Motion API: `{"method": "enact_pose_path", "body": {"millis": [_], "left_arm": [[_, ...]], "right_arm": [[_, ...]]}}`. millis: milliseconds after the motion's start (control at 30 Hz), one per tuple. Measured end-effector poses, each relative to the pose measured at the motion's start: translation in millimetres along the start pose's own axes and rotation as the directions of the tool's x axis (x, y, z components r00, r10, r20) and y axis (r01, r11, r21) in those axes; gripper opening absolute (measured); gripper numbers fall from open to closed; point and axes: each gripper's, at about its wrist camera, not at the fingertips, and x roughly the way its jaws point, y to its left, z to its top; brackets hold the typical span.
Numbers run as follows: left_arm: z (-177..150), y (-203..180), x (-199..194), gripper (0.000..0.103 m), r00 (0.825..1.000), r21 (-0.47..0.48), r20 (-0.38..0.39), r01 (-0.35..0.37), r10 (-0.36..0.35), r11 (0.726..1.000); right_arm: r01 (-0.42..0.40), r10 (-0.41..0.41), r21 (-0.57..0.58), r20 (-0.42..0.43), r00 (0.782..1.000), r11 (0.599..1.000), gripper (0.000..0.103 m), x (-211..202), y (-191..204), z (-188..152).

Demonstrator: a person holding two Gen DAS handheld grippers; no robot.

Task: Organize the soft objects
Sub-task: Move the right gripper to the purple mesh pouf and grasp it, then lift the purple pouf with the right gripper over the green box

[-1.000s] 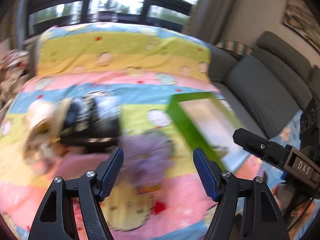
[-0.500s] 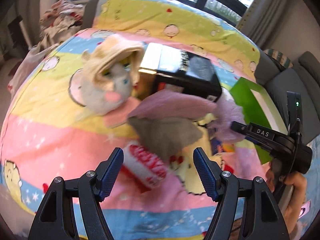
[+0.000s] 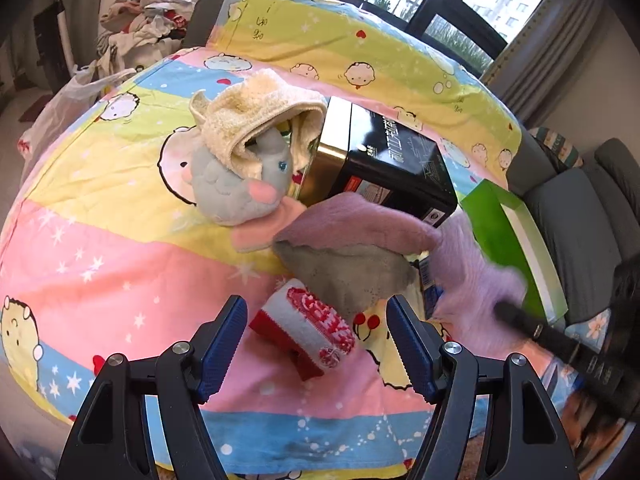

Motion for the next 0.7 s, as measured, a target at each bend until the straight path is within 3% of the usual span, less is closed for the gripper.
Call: {"method": "enact_pose_path", "body": {"millis": [67, 133, 200, 267, 467, 700], "left_arm": [[-2, -1, 2, 0.073, 1.000, 0.007, -0.008, -0.001, 0.001, 1.000], [-5, -3, 6, 0.073, 1.000, 0.015, -0.023, -0.001, 0.001, 1.000], [-9, -6, 11, 0.073, 0.999, 0.022, -0.042, 0.007, -0.006, 1.000], [-12, -10, 14, 0.073, 0.998, 0.033, -0.053, 0.017, -0.016, 0.999], [-21, -35, 21, 0.073, 0.995, 0.102, -0.073, 0.080, -0.073, 0.992], [-24, -61, 44, 0.073, 0.990, 0.174, -0.117, 0.094, -0.074, 0.980]], "right_arm": [[-0.006, 0.006, 0.003, -0.049, 0.999, 1.000, 0.014, 13, 1, -11], [0.041, -0.040, 0.010, -0.091, 0.995, 0.999, 0.019, 27, -3, -18], [0.090, -0.084, 0.035, -0.128, 0.988, 0.995, 0.036, 35, -10, -23], [0.104, -0.095, 0.071, -0.122, 0.988, 0.992, 0.069, 31, -18, -24], [0.091, -0.088, 0.126, -0.029, 0.996, 0.988, 0.076, 4, -32, -10], [0.026, -0.008, 0.173, -0.106, 0.994, 0.985, 0.076, 38, -37, -6]]}}
